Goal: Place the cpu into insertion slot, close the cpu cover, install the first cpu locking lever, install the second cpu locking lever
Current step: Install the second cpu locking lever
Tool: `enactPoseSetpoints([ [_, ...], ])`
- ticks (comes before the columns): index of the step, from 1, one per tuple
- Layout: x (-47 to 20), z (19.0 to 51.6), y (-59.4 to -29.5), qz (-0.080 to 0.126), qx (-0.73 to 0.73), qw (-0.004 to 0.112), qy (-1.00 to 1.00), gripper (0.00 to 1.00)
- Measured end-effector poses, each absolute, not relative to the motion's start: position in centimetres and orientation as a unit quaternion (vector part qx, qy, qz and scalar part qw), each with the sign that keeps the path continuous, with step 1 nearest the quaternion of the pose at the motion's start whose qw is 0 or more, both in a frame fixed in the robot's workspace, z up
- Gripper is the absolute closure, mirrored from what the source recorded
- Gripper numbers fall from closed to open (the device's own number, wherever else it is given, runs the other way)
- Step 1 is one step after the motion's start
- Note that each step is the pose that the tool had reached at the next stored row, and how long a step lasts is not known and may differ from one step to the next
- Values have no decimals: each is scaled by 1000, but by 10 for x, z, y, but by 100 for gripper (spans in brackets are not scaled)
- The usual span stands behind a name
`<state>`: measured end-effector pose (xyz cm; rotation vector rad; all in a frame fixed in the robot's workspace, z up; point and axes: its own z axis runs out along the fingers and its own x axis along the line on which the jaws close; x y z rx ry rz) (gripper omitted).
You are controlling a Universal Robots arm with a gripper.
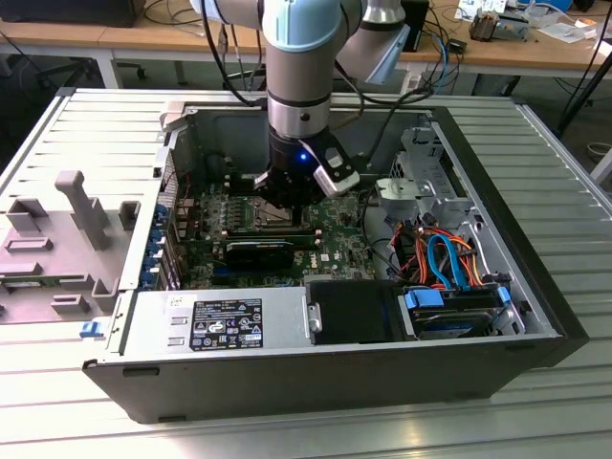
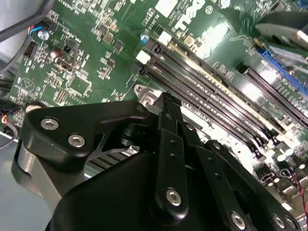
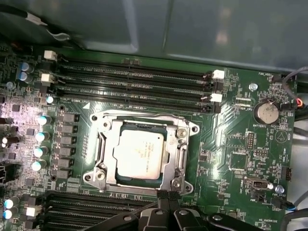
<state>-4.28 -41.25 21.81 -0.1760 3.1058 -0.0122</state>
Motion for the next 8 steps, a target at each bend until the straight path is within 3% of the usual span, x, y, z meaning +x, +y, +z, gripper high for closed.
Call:
enactPoseSetpoints([
  [8, -43, 215, -418, -4, -57, 15, 998, 89],
])
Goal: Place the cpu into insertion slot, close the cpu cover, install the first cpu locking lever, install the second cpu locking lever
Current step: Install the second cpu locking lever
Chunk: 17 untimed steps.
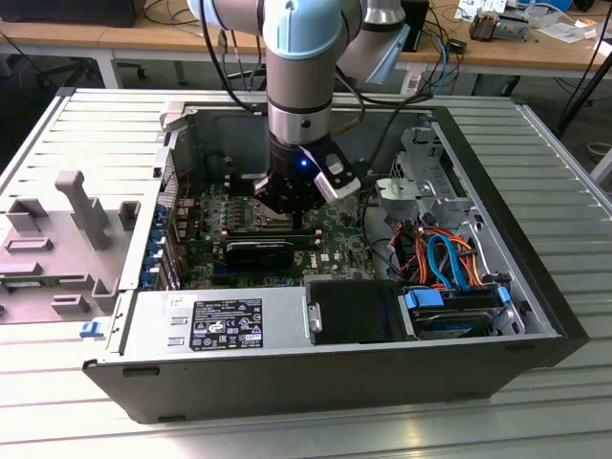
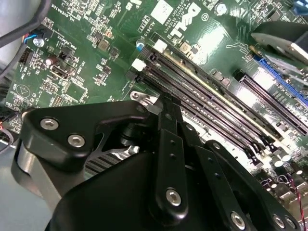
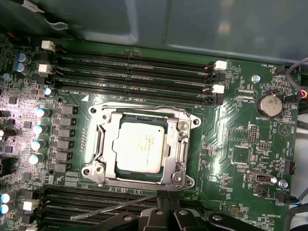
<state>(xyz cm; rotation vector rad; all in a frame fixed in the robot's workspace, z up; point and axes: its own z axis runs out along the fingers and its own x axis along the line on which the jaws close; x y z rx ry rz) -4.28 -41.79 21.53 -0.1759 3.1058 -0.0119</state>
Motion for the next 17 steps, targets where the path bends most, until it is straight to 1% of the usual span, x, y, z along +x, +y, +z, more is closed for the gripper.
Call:
enactPoseSetpoints([
  [7, -49, 216, -424, -2, -57, 19, 998, 89],
  [9, -39, 217, -424, -2, -57, 18, 998, 89],
  [17, -46, 216, -423, -1, -57, 19, 998, 89],
])
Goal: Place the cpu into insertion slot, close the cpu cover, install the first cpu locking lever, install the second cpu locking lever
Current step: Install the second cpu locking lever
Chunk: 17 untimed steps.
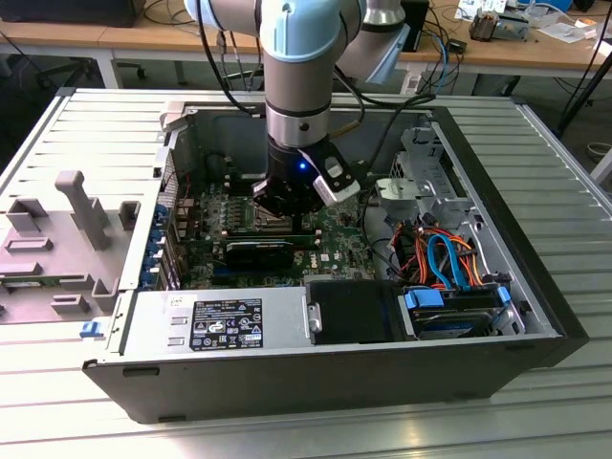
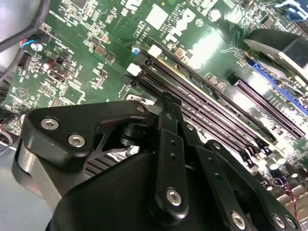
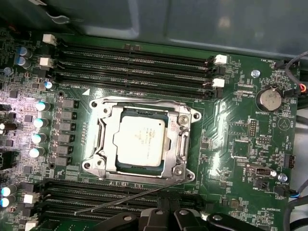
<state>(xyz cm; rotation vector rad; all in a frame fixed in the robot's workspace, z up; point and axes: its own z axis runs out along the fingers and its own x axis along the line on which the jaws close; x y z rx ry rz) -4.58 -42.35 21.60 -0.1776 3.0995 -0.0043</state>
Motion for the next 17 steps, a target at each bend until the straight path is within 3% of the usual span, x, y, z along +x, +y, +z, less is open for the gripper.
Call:
enactPoseSetpoints([
  [17, -40, 214, -424, -1, -57, 17, 998, 89],
])
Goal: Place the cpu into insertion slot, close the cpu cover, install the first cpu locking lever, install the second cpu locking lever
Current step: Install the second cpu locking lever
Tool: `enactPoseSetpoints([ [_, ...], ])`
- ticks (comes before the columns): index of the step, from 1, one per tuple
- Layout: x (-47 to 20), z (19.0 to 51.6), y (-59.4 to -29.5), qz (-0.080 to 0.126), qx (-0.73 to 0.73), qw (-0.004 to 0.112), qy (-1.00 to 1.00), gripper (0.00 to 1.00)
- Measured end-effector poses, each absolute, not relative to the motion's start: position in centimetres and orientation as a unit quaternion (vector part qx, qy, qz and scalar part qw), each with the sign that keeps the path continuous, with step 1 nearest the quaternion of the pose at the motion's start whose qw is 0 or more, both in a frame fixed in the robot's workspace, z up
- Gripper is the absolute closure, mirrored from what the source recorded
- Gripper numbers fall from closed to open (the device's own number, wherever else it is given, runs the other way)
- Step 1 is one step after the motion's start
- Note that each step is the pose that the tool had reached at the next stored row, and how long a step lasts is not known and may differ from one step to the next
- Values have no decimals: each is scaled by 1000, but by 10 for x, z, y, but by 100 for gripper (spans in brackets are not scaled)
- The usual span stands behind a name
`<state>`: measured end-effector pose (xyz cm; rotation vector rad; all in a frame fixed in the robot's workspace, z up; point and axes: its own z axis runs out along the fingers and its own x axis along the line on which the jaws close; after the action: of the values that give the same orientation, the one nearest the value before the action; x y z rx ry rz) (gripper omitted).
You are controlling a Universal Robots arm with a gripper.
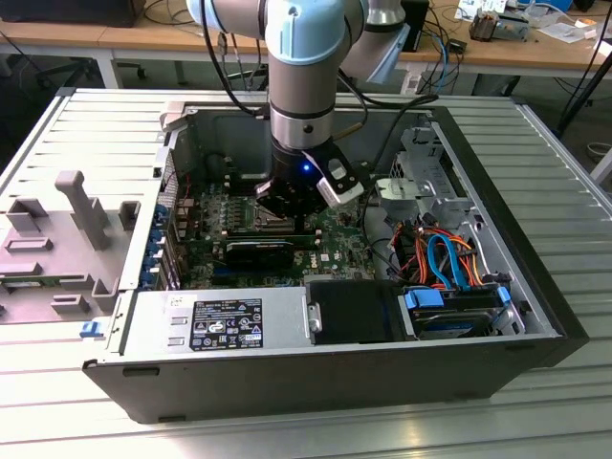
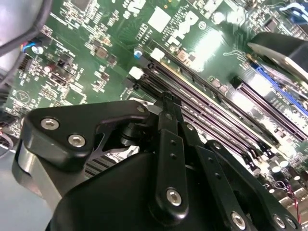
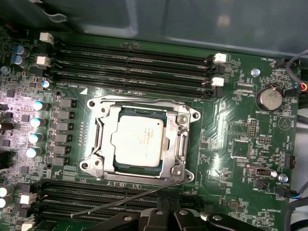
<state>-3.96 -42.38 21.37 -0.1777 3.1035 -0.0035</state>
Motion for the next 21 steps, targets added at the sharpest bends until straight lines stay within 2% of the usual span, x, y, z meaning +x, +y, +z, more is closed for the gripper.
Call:
enactPoseSetpoints([
  [21, -55, 210, -419, -1, -58, 16, 998, 89],
])
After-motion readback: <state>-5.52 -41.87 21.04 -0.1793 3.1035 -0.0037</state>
